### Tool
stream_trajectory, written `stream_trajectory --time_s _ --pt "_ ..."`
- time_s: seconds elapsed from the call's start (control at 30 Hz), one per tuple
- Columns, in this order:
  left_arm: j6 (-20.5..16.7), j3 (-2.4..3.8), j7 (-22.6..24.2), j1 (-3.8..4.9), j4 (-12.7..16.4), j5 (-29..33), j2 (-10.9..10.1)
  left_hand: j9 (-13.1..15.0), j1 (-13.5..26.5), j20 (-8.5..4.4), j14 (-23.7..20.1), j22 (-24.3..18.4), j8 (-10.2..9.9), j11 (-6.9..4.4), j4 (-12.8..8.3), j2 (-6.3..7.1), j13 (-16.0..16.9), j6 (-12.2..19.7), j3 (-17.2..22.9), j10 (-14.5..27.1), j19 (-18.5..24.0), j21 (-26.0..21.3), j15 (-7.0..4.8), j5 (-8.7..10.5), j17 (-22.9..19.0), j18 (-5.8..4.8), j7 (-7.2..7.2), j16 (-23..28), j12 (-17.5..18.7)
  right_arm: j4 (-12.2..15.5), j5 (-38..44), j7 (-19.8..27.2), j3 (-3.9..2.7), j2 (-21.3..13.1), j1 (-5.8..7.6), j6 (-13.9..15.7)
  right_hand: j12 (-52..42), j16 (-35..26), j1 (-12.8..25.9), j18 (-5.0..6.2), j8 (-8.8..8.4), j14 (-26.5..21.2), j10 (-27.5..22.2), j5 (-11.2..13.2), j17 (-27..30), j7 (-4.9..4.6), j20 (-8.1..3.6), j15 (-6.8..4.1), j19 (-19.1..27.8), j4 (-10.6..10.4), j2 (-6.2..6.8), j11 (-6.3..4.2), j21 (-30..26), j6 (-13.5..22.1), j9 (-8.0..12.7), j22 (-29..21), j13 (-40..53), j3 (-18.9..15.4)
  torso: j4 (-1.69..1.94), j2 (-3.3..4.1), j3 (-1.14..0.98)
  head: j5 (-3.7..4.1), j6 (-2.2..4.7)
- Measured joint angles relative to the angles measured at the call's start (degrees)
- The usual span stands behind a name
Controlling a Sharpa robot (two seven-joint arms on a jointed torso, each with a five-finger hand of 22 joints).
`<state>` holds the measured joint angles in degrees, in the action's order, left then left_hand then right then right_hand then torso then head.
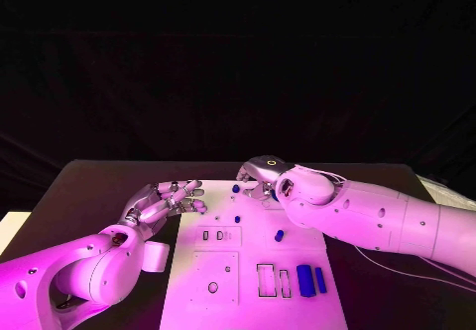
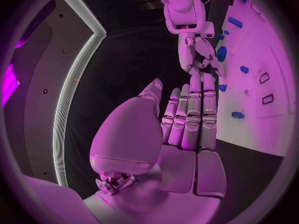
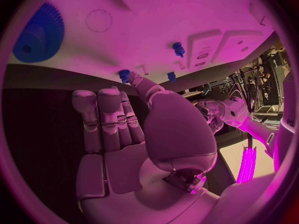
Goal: Assemble the parts on the task board
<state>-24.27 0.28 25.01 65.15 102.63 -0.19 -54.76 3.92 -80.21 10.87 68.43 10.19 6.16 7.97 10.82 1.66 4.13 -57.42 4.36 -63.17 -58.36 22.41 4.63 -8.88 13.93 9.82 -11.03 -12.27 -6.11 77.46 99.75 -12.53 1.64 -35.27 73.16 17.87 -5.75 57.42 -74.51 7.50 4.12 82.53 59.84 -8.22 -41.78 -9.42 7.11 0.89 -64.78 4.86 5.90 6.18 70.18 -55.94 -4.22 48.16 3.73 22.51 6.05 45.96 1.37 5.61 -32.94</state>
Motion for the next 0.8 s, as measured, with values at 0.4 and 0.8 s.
stream_trajectory --time_s 0.4,0.8 --pt "0.23 -0.01 -0.03 0.01 -0.55 0.01 -0.39 0.00 0.00 0.00 0.00 0.00 0.00 0.00 0.00 0.00 0.00 0.00 0.00 0.00 0.00 0.00 0.00 0.00 0.06 0.00 0.00 0.00 0.00 10.12 -11.30 -1.10 -1.99 -14.03 0.47 1.78 -12.69 13.83 3.25 -1.81 -0.27 1.50 19.64 -6.51 -17.10 1.69 -2.31 -2.55 -9.58 -3.91 3.77 -3.51 8.31 -0.72 0.25 14.85 7.64 -4.45 -1.21 -0.36 -0.35 -0.03 0.44" --pt "0.89 -0.01 -0.01 0.01 -1.30 0.01 0.00 0.00 0.00 0.00 0.00 0.00 0.00 0.00 0.00 0.00 0.00 0.00 0.00 0.00 0.00 0.00 0.00 0.00 0.06 -0.01 0.00 0.00 0.00 6.18 -20.14 -4.29 -2.18 -14.29 -0.16 -0.58 -61.11 26.70 0.07 -2.71 0.09 1.39 16.03 -9.42 -33.17 0.76 -1.46 -2.00 -13.62 -8.49 1.13 -2.50 12.77 1.78 0.10 23.76 60.39 -17.68 -1.69 -0.50 -0.64 0.29 0.79"
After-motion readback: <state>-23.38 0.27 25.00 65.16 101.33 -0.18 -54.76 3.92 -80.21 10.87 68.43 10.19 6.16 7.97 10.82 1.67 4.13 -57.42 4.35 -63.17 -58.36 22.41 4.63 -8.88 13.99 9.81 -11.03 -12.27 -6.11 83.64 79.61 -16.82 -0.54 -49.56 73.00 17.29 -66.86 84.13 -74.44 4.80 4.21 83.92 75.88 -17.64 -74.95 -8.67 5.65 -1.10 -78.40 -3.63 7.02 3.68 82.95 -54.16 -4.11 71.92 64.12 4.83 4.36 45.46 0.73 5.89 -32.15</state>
